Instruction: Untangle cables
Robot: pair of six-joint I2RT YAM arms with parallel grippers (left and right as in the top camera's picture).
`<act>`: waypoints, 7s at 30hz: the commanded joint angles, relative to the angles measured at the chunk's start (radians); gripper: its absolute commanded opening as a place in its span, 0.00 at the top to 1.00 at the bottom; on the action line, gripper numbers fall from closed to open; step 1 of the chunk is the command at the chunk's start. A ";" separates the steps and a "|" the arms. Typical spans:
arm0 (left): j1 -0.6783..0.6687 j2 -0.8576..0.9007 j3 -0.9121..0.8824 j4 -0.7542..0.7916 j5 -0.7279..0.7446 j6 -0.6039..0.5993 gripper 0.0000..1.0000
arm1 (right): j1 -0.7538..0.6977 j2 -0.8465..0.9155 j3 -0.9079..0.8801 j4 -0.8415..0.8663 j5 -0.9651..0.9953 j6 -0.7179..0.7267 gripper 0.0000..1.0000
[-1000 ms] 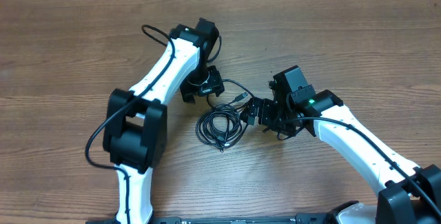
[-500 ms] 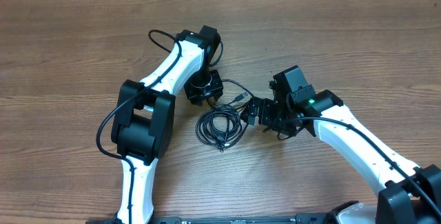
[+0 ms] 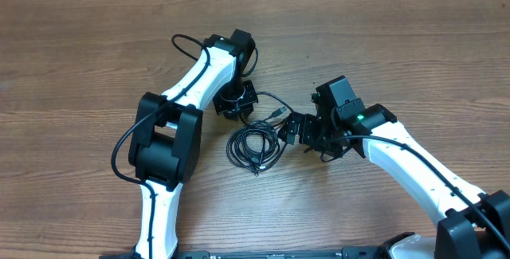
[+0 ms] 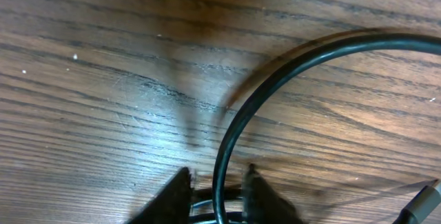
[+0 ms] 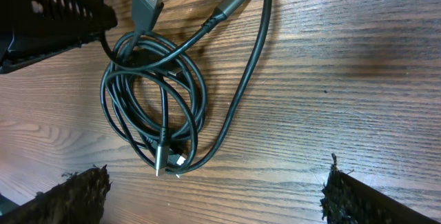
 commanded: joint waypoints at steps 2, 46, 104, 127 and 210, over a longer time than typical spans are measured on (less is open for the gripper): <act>-0.007 0.011 -0.006 0.002 0.008 0.003 0.71 | 0.002 0.003 -0.006 0.004 0.016 -0.003 0.00; -0.028 -0.639 0.274 -0.189 0.079 0.156 0.96 | 0.002 0.003 -0.006 0.027 0.024 0.019 0.00; -0.026 -1.059 0.273 -0.102 0.061 0.097 0.96 | 0.304 0.155 -0.071 0.404 0.159 0.232 0.63; -0.026 -0.924 0.272 -0.396 -0.465 -0.042 0.96 | 0.297 -0.093 0.140 -0.004 0.530 0.190 0.96; 0.066 -0.435 0.234 -0.412 0.019 0.278 0.02 | -0.116 0.011 0.388 -0.385 0.399 0.011 0.00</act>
